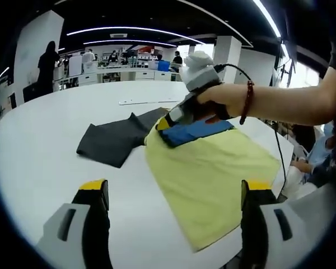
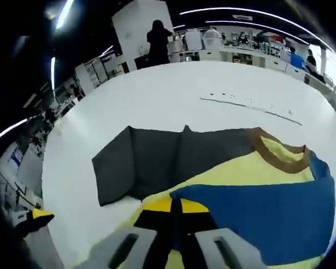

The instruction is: Fold the garment on the visible template until the final outline fits inside the template.

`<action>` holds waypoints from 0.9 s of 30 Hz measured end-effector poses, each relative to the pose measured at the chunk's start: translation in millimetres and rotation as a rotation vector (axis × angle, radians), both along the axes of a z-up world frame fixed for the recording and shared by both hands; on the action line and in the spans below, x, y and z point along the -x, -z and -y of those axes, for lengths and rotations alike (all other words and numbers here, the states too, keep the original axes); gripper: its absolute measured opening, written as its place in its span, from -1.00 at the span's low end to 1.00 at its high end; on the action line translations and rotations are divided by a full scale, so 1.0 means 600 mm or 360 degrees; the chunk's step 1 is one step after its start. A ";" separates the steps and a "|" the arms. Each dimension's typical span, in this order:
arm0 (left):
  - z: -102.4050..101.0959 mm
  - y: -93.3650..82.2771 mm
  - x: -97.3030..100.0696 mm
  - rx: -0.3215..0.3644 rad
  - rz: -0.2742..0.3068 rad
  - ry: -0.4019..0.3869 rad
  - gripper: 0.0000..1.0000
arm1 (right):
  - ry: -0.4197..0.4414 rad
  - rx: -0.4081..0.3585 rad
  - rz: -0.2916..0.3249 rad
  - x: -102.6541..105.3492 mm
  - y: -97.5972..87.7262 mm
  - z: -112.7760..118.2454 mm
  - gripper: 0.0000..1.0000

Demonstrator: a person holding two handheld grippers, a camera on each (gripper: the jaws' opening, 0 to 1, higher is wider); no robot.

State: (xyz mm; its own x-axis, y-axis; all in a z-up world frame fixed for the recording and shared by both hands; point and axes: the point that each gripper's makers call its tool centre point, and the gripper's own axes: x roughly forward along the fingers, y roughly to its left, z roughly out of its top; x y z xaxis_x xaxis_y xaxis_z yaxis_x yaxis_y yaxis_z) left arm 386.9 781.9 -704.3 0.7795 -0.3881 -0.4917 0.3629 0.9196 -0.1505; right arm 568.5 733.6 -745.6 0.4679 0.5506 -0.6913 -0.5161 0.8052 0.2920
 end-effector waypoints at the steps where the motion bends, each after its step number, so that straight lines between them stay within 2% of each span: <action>1: 0.000 0.000 -0.001 0.0000 0.0002 -0.0001 0.91 | 0.0089 -0.0090 -0.0031 0.001 -0.008 0.004 -1.00; 3: 0.000 -0.001 -0.002 0.0001 0.0005 -0.0002 0.91 | 0.0173 -0.0211 -0.0039 0.001 -0.020 0.005 -1.00; 5: -0.001 -0.001 -0.002 0.0000 0.0005 -0.0002 0.91 | 0.0227 -0.0257 -0.0007 -0.001 -0.025 0.009 -1.00; 10: 0.001 -0.002 0.000 -0.0003 0.0006 0.0005 0.91 | 0.0251 -0.0251 -0.0021 0.007 -0.019 0.015 -1.00; 14: 0.000 -0.002 0.002 -0.0006 0.0005 0.0008 0.91 | 0.0267 -0.0162 -0.0001 0.009 -0.015 0.030 -1.00; 17: -0.001 -0.003 0.001 -0.0007 0.0012 0.0009 0.90 | 0.0247 -0.0149 0.0002 0.009 -0.014 0.032 -1.00; 19: -0.001 -0.005 0.000 -0.0006 0.0017 0.0008 0.91 | 0.0088 -0.0164 0.0010 0.016 -0.012 0.012 -0.98; 20: 0.000 -0.006 0.000 -0.0003 0.0018 0.0009 0.90 | 0.0029 -0.0182 0.0025 0.021 -0.016 0.001 -0.83; 22: 0.000 -0.006 0.000 -0.0007 0.0019 0.0015 0.91 | 0.0015 -0.0212 0.0051 0.023 -0.025 -0.010 -0.63; 25: 0.002 -0.005 -0.001 -0.0013 0.0015 0.0023 0.91 | -0.0046 -0.0136 0.0080 0.027 -0.023 -0.008 -0.58; 27: 0.003 -0.006 -0.002 -0.0018 0.0022 0.0025 0.92 | -0.0061 -0.0076 0.0100 0.026 -0.019 0.002 -0.45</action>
State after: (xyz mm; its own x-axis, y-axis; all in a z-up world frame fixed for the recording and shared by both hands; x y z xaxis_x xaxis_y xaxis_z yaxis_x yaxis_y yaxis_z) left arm 387.8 780.1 -700.4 0.7800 -0.3950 -0.4854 0.3796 0.9153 -0.1348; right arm 552.9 732.3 -734.5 0.4875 0.6005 -0.6339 -0.5647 0.7705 0.2956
